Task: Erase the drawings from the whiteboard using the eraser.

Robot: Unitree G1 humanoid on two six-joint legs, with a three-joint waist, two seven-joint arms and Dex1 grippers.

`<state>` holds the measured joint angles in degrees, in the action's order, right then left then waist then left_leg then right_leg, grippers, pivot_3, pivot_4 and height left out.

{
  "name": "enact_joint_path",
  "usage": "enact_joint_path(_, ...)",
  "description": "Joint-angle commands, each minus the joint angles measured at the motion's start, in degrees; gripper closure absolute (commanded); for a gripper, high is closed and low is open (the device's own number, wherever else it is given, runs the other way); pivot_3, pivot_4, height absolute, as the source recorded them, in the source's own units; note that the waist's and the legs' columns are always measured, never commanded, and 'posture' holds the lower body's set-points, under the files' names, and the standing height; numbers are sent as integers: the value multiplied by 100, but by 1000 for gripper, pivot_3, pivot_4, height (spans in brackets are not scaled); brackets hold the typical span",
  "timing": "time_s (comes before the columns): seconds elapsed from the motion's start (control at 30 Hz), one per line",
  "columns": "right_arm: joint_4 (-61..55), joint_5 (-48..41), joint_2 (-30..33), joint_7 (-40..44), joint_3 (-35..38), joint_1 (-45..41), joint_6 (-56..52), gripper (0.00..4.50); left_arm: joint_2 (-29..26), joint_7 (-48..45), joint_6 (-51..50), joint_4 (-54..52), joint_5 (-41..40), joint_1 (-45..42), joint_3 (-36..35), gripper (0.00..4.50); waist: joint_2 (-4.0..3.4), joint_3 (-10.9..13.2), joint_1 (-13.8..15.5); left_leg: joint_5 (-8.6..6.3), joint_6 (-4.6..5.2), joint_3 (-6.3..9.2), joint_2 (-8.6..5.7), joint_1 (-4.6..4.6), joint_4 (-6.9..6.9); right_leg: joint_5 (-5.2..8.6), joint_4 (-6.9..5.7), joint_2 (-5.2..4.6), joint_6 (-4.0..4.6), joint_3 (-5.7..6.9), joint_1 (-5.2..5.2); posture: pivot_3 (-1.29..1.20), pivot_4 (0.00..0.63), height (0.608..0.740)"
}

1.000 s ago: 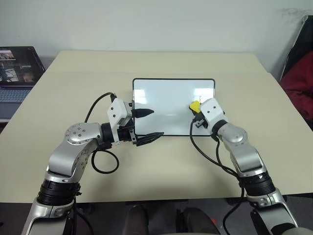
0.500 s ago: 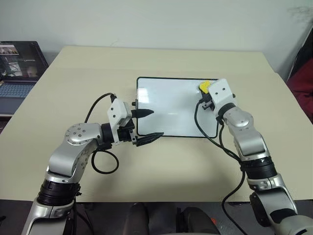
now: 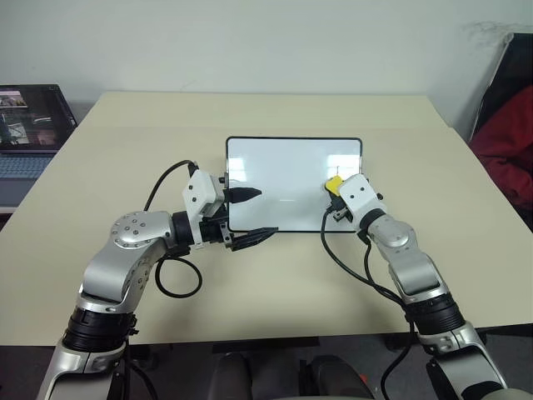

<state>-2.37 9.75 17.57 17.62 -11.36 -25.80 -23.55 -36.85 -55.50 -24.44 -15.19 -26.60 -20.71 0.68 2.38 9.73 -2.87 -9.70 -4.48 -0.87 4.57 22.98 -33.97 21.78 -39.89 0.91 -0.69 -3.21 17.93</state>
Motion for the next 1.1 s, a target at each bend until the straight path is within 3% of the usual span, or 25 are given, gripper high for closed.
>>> enact_joint_path(0.03, -611, -165, 9, 245, 101, -29, -485, 3252, -16, 23, 84, -122, -16, -77, -85, 0, -6, 5, -6, 0, 0, -5, 0, 16, 3, 0, -1, 2, -1, -7, 9, 0, 150, 740)
enact_joint_path(0.13, -1145, -235, 34, 190, 427, -454, -832, 3252, -13, 32, 80, -131, -15, -62, -84, 0, -14, 11, 5, 0, -2, -8, -1, 96, 2, -2, -7, 7, -2, -5, 83, 0, 150, 740)
enact_joint_path(0.27, -944, -105, 219, 43, 626, -864, -933, 3252, -9, 29, 83, -125, -8, -59, -69, 0, -19, 15, 56, 10, -20, -49, -2, 184, 0, -18, -3, 11, 18, -13, 172, 0, 150, 740)
enact_joint_path(0.5, -142, 38, 425, -57, 554, -995, -680, 3252, -3, 34, 87, -124, 6, -62, -59, 0, -17, 13, 114, -9, -31, -89, -2, 185, 12, -15, 50, 7, 13, -41, 168, 0, 150, 740)
enact_joint_path(0.73, 210, 198, 256, 24, 36, -325, -523, 3252, -5, 73, 78, -160, -10, -21, -86, 0, -6, 6, 95, -20, -11, -84, 0, 168, -2, -16, 22, 7, 11, -41, 155, 0, 150, 740)
enact_joint_path(1.1, 377, 35, 134, 267, -115, 63, -679, 3253, -31, 78, 81, -173, -27, 4, -93, 0, 8, 0, -47, -6, 12, -84, 2, 27, -3, -16, -1, 4, -30, -69, 46, 0, 150, 740)
